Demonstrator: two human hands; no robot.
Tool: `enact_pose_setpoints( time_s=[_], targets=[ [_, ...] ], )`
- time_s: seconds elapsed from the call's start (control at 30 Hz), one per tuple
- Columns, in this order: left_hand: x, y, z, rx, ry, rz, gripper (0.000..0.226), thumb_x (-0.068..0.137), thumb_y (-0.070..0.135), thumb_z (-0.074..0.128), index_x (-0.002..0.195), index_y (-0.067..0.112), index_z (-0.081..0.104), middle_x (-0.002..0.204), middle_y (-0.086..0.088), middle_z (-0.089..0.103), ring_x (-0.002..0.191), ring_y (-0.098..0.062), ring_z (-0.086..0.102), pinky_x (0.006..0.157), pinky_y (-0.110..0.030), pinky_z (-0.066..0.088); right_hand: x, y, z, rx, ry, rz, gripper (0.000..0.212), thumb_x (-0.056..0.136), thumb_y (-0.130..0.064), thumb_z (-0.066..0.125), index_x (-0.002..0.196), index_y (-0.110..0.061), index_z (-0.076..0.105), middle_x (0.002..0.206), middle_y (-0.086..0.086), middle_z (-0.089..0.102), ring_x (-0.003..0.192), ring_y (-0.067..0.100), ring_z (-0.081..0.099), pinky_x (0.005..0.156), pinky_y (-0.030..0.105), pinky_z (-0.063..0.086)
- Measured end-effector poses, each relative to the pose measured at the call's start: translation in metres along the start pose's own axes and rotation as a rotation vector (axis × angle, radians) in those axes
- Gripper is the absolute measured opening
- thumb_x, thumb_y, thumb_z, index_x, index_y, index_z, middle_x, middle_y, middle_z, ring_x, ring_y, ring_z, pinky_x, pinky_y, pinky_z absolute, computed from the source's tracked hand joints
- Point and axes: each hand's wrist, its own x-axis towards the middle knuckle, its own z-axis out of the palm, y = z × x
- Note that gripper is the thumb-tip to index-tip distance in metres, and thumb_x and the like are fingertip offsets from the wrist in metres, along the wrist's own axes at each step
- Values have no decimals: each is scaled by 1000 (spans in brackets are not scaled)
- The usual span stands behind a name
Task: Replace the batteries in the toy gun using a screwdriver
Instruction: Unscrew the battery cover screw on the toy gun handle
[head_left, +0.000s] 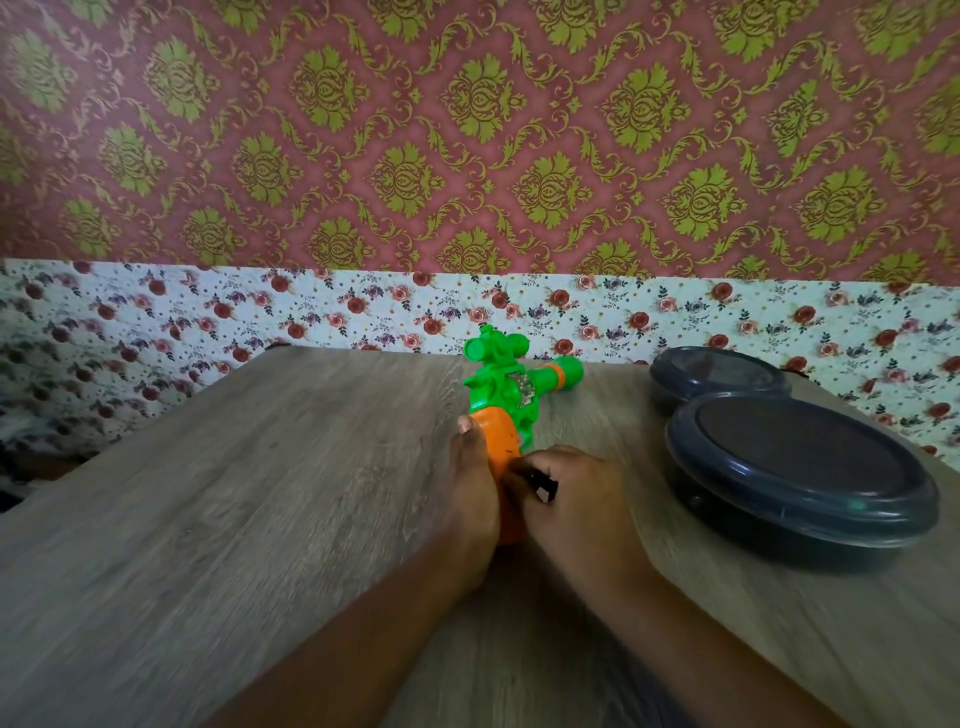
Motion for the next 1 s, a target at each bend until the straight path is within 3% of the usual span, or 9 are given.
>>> enact_pose_setpoints(
  time_s=[0.23, 0.3, 0.4, 0.53, 0.63, 0.87, 1.0],
  targets=[
    [-9, 11, 0, 17, -12, 10, 114, 50, 94, 26, 138, 24, 44, 130, -9, 59, 118, -23, 56, 110, -49, 35, 0, -2, 0, 32, 22, 42, 10, 81, -20, 65, 85, -15, 73, 81, 1, 70, 72, 11, 61, 69, 30, 50],
    [-11, 13, 1, 19, -14, 9, 101, 66, 90, 24, 139, 22, 43, 130, -10, 58, 119, -24, 56, 110, -49, 35, -1, -3, 1, 25, 34, 48, 11, 81, -21, 65, 86, -15, 73, 82, 1, 70, 72, 12, 61, 69, 31, 51],
    [-11, 13, 1, 6, -10, 19, 73, 91, 68, 18, 134, 16, 46, 124, -14, 61, 113, -25, 60, 107, -49, 40, -3, -4, 4, 10, 64, 55, 13, 81, -24, 65, 86, -15, 72, 82, 1, 69, 72, 13, 61, 69, 32, 51],
    [-8, 10, 1, 11, -30, 42, 86, 81, 78, 23, 132, 13, 49, 120, -15, 63, 111, -25, 62, 105, -48, 43, -3, -4, 9, -18, 81, 66, 16, 82, -26, 63, 89, -13, 69, 85, 2, 67, 76, 14, 60, 70, 29, 50],
    [-4, 9, 1, -5, -36, 34, 71, 93, 64, 18, 129, 11, 49, 117, -19, 63, 108, -27, 63, 102, -46, 45, -2, -5, 11, -81, 79, 55, 17, 84, -27, 61, 89, -12, 67, 86, 4, 65, 78, 16, 59, 68, 26, 45],
    [-1, 5, 2, -65, -28, 29, 75, 89, 69, 23, 124, 10, 52, 121, -24, 61, 113, -34, 60, 105, -51, 42, -3, -11, 6, -160, 13, 1, 13, 85, -16, 55, 91, -6, 61, 95, 10, 61, 86, 25, 59, 67, 30, 38],
    [-4, 8, 2, -115, -85, 25, 70, 94, 61, 19, 114, 2, 52, 111, -27, 60, 103, -34, 59, 96, -44, 46, -4, -13, 5, -251, -54, -45, 14, 87, -9, 48, 95, -5, 59, 106, 11, 60, 86, 29, 62, 72, 37, 47]
  ],
)
